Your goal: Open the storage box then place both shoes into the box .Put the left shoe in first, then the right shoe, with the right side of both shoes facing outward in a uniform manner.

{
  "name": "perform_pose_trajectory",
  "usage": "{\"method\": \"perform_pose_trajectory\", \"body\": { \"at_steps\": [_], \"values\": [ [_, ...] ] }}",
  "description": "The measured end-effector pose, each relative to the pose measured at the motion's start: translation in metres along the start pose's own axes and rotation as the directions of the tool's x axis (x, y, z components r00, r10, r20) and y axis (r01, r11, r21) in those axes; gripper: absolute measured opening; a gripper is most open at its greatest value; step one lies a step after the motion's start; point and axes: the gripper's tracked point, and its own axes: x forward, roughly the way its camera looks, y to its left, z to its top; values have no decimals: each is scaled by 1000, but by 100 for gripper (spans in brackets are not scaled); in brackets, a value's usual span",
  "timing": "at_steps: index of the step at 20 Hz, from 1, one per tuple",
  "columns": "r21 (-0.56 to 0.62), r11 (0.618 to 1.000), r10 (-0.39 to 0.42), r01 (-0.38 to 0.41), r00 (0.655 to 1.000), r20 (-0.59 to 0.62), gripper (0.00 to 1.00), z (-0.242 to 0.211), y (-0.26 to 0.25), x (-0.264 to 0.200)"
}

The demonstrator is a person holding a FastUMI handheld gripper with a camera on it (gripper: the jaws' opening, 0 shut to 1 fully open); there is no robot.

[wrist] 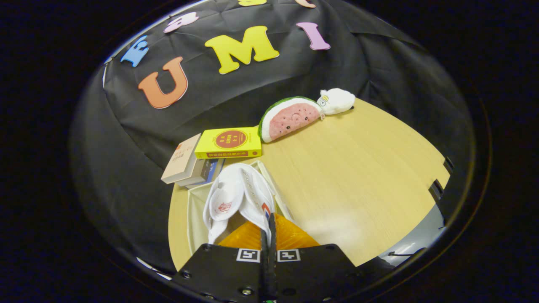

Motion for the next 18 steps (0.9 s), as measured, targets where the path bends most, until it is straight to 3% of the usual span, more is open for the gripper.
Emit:
{"method": "perform_pose_trajectory", "body": {
  "at_steps": [8,12,18],
  "values": [
    [-107,992,-58,74,989,139,0,-6,2,6],
    [-42,997,-55,60,992,113,0,-24,6,16],
    [-52,991,-112,121,983,142,0,-24,-7,10]
  ]
}}
